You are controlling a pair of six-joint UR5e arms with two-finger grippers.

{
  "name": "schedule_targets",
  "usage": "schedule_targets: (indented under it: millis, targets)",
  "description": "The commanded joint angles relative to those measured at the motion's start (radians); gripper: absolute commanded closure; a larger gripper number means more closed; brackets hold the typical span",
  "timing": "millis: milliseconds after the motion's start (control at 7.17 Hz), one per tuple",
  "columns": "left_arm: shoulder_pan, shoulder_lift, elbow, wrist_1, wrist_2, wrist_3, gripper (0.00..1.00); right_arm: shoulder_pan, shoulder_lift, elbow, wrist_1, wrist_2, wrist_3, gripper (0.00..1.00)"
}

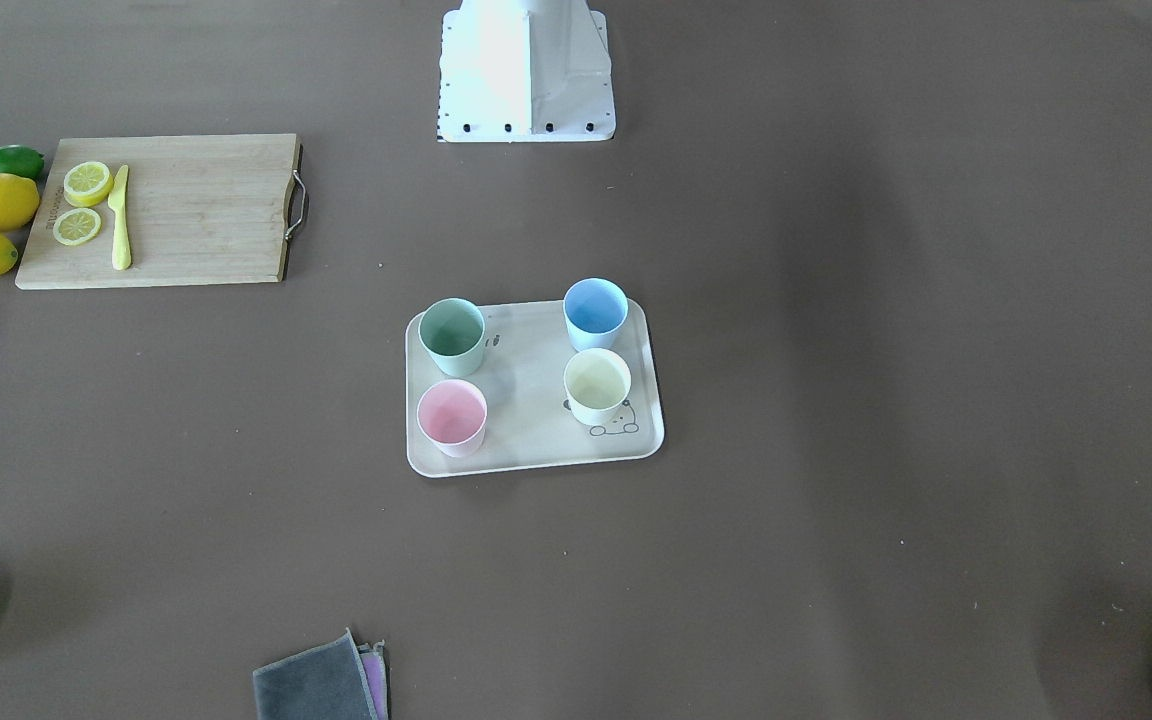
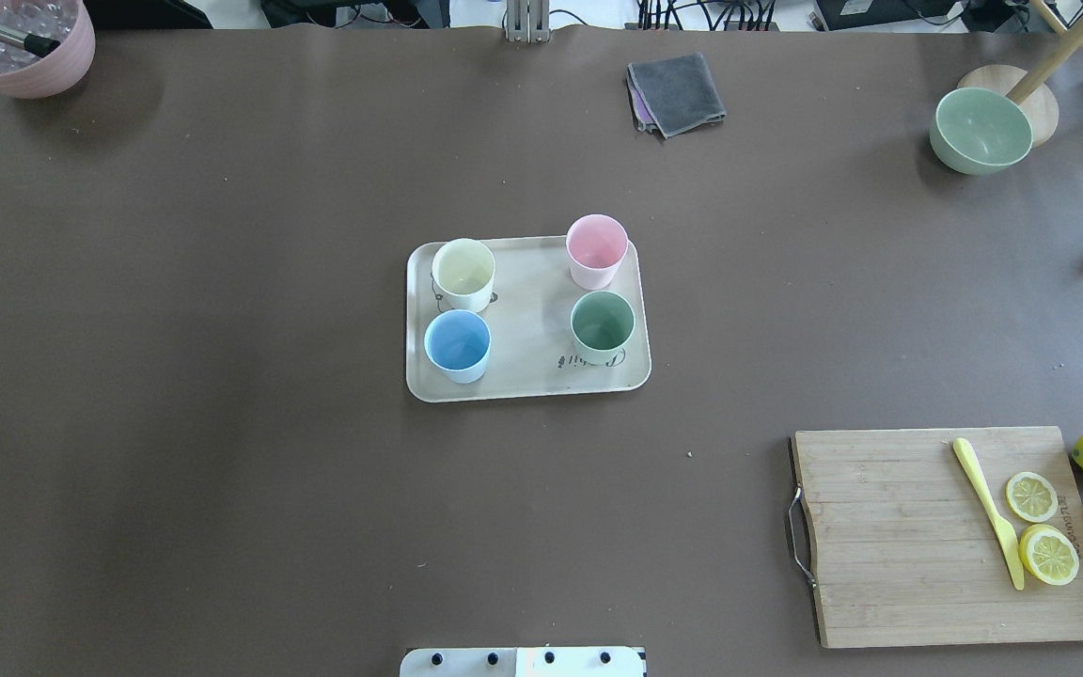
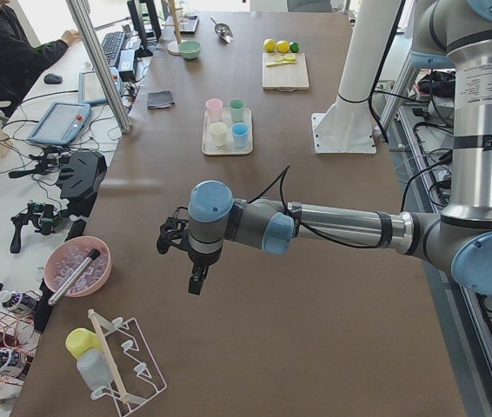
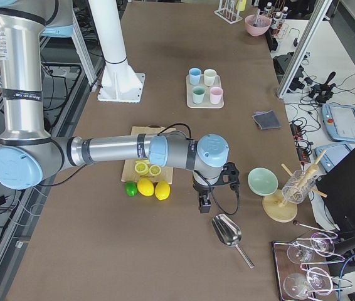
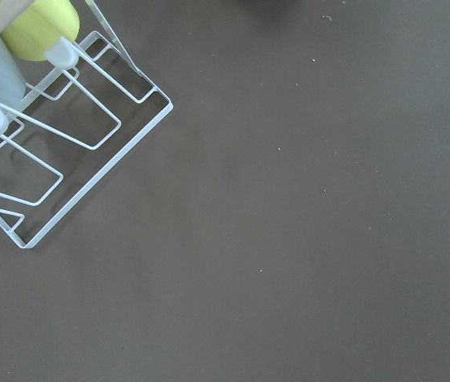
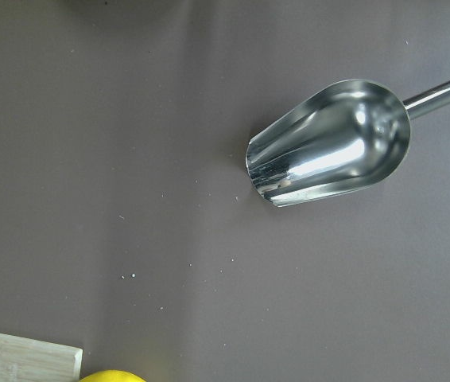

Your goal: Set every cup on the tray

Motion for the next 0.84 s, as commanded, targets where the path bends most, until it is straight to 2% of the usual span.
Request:
schedule_targets:
  millis: [0, 698]
  targets:
    - [0.0, -0.001, 0.002, 0.001, 0.0, 0.0, 0.02, 0.0, 0.002, 0.0, 0.0, -0.004, 0.0, 0.0]
    - [0.0, -0.003, 0.0, -0.001, 0.0, 0.002, 0.02, -0.002, 0.011, 0.002, 0.0, -0.009, 0.0, 0.0]
